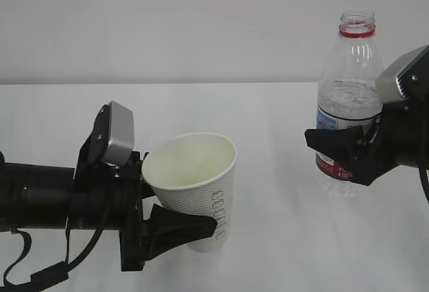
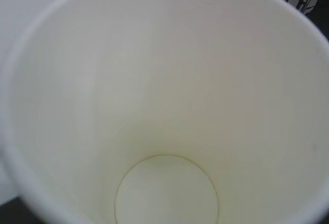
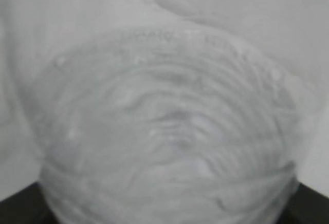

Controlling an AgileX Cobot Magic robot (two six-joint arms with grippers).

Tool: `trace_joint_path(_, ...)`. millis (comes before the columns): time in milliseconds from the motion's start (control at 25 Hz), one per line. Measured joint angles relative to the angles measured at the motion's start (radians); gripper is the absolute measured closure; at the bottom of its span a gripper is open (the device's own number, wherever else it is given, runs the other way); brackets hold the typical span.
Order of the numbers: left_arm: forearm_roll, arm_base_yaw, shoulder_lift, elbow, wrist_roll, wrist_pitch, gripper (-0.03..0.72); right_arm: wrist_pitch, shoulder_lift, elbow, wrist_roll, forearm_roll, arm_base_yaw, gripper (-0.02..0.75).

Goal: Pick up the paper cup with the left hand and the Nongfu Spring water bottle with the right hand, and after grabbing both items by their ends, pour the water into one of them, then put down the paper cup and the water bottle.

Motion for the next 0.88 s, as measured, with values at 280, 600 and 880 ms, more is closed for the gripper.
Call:
trace_joint_path(280,0.0,-0.025,0.0,0.0,0.0,0.0,0.153,-0.006,0.0,-0.024,0.082,-0.079,0.0,0.217)
trace_joint_path(600,0.004,-0.025,0.0,0.0,0.0,0.018,0.153,-0.071,0.0,-0.024,0.097,-0.089,0.0,0.217)
trace_joint_path(880,0.018,-0.027,0.0,0.0,0.0,0.023,0.153,-0.096,-0.002,-0.024,0.099,-0.091,0.0,0.217)
